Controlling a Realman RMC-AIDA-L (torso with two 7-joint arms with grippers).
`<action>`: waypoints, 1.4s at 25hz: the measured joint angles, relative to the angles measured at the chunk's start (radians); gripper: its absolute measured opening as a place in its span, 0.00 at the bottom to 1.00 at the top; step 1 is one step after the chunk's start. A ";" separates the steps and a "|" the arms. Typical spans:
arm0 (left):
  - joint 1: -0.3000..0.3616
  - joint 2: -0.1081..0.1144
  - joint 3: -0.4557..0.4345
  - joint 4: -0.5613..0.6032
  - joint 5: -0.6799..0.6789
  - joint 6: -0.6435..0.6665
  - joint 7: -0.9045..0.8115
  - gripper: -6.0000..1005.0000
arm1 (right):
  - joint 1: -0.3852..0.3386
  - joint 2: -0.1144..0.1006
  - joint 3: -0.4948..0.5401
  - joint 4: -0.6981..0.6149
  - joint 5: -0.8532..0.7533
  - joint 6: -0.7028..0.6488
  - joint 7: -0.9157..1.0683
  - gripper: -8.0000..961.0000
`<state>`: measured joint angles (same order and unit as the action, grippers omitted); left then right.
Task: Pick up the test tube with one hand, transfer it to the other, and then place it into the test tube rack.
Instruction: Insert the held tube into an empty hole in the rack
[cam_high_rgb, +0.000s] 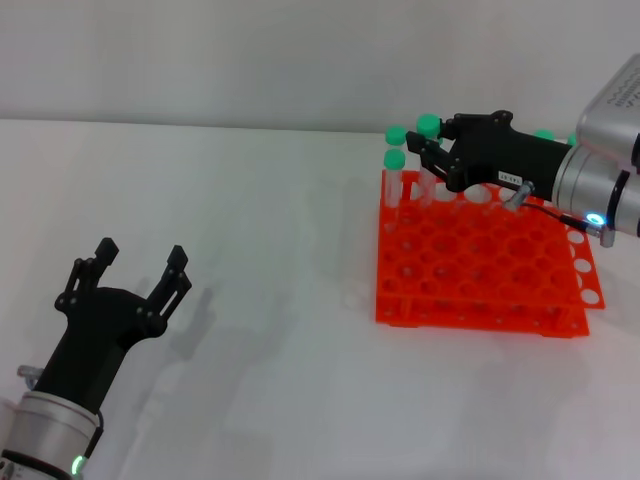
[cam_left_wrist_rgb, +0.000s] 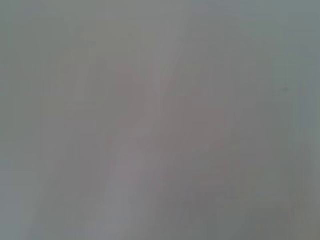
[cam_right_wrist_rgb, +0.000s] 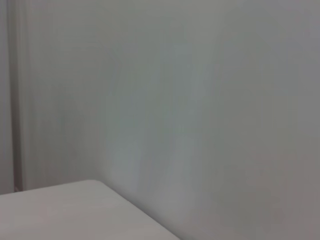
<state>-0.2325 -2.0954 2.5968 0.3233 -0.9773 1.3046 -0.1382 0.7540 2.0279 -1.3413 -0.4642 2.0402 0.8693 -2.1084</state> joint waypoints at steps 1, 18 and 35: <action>-0.001 0.000 0.000 0.000 0.000 0.000 0.000 0.86 | 0.000 0.000 -0.002 0.001 0.001 -0.003 0.000 0.26; -0.027 0.000 -0.004 -0.007 -0.016 -0.007 -0.005 0.86 | 0.014 0.000 -0.061 0.050 0.039 -0.116 0.011 0.25; -0.051 0.001 -0.004 -0.010 -0.029 -0.015 -0.004 0.86 | -0.127 -0.015 -0.057 -0.028 0.040 -0.031 0.095 0.73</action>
<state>-0.2838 -2.0945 2.5924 0.3136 -1.0063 1.2900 -0.1426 0.6268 2.0132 -1.3985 -0.4925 2.0799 0.8381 -2.0130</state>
